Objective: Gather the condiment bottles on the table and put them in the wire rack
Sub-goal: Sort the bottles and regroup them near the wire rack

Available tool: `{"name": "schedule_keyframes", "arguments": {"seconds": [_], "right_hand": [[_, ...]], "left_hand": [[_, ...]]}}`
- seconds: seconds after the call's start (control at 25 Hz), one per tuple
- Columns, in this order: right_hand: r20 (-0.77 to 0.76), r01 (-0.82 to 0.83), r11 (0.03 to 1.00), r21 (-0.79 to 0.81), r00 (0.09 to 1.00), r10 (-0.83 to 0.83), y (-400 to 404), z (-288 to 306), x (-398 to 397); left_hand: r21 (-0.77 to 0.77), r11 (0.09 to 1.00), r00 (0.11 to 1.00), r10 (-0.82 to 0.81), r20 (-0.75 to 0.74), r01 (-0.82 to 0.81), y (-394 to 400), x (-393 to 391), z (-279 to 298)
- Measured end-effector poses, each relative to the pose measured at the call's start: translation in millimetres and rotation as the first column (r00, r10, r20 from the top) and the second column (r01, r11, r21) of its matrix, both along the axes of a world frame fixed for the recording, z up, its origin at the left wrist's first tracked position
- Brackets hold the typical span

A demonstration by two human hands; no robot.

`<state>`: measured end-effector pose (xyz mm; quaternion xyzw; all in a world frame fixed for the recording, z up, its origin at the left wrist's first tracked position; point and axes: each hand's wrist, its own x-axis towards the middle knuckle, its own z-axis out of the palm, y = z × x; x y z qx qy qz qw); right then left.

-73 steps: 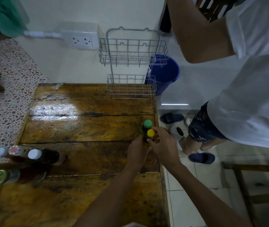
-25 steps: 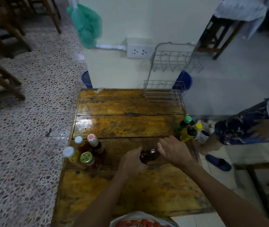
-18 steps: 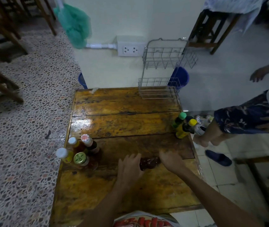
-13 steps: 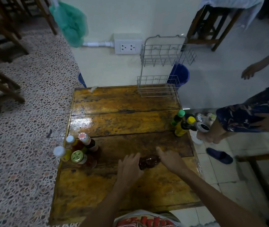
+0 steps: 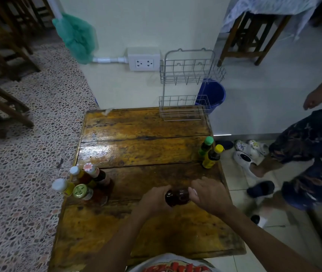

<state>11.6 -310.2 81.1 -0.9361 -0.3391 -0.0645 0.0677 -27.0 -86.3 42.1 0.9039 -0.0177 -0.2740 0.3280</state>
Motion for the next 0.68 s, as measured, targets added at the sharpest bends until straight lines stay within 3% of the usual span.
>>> {"name": "schedule_keyframes", "arguments": {"seconds": [0.08, 0.16, 0.2, 0.28, 0.32, 0.36, 0.4, 0.44, 0.52, 0.56, 0.6, 0.68], "right_hand": [[-0.117, 0.110, 0.994, 0.010, 0.987, -0.108, -2, 5, 3], [-0.307, 0.275, 0.961, -0.041, 0.911, -0.274, -2, 2, 0], [-0.458, 0.367, 0.926, -0.092, 0.810, -0.367, -2, -4, 1], [-0.821, 0.573, 0.804, -0.159, 0.375, -0.430, -4, -13, 5], [-0.904, 0.673, 0.719, -0.175, 0.180, -0.389, -7, -15, 7], [-0.926, 0.716, 0.672, -0.189, 0.099, -0.365, -9, -17, 9], [-0.928, 0.710, 0.678, -0.191, 0.094, -0.360, -10, -16, 9], [-0.897, 0.648, 0.742, -0.171, 0.210, -0.389, -11, -14, 9], [-0.684, 0.458, 0.884, -0.089, 0.617, -0.388, -13, -14, 7], [-0.543, 0.361, 0.932, -0.019, 0.779, -0.313, -14, -14, 7], [-0.450, 0.273, 0.962, 0.024, 0.862, -0.233, -16, -12, 7], [-0.358, 0.110, 0.993, 0.047, 0.930, -0.086, -19, -12, 10]], "left_hand": [[0.055, 0.998, 0.999, 0.032, 0.017, -0.032, -10, -3, 0], [0.177, 0.984, 0.997, 0.020, 0.072, -0.032, -19, -5, -1], [0.243, 0.970, 0.995, 0.005, 0.101, -0.030, -23, -7, 0], [0.330, 0.943, 0.989, -0.016, 0.147, -0.033, -30, -10, -3], [0.349, 0.936, 0.986, -0.022, 0.163, -0.037, -34, -12, -6], [0.355, 0.934, 0.985, -0.022, 0.170, -0.040, -37, -13, -8], [0.348, 0.936, 0.985, -0.014, 0.172, -0.048, -38, -13, -9], [0.336, 0.940, 0.987, -0.003, 0.160, -0.051, -39, -11, -9], [0.287, 0.957, 0.995, 0.004, 0.095, -0.031, -38, -4, -9], [0.227, 0.973, 0.998, 0.022, 0.056, -0.034, -35, 0, -9], [0.142, 0.988, 0.998, 0.055, 0.016, -0.056, -31, 4, -9], [-0.013, 0.996, 0.995, 0.087, -0.046, -0.088, -22, 8, -7]]}}
